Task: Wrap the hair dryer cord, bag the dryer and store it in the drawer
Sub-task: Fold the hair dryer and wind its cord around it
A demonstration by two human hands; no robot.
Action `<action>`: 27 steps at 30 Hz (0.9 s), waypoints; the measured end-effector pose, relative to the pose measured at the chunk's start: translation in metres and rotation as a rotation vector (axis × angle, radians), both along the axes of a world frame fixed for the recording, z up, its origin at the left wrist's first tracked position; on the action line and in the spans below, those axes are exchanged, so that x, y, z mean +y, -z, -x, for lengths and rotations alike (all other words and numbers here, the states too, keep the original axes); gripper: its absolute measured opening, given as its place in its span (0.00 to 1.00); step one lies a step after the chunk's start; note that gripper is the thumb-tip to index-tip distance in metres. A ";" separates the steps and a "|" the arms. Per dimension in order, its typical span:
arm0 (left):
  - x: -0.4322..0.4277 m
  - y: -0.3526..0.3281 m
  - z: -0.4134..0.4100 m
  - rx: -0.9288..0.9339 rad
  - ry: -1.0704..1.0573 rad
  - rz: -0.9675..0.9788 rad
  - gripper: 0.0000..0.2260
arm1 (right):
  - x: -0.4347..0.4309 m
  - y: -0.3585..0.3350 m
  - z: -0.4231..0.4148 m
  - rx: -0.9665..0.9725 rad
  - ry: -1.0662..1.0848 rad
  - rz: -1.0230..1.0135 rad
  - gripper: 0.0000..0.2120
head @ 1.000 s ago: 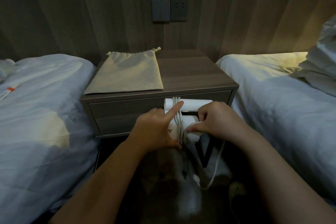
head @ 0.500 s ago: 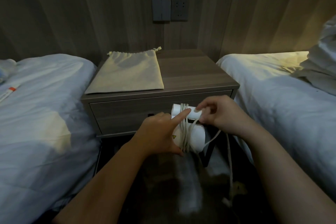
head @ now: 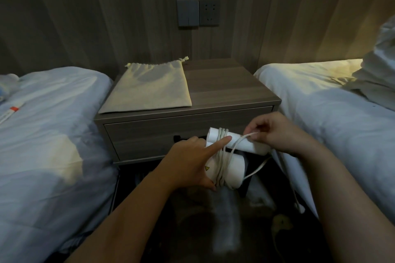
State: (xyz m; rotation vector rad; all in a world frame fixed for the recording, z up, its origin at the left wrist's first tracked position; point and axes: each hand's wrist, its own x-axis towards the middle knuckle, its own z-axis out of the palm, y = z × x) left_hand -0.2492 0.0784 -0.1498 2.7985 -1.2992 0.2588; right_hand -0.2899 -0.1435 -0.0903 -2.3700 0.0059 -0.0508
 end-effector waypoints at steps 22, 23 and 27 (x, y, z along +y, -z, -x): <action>0.000 0.008 -0.003 -0.242 0.121 0.053 0.47 | -0.002 0.010 -0.012 -0.049 0.332 0.151 0.20; 0.001 0.009 -0.005 -0.246 0.122 0.061 0.47 | -0.004 0.011 -0.012 -0.038 0.288 0.048 0.15; 0.003 0.014 -0.011 -0.292 0.100 0.059 0.48 | -0.015 0.016 -0.016 -0.105 0.172 -0.176 0.13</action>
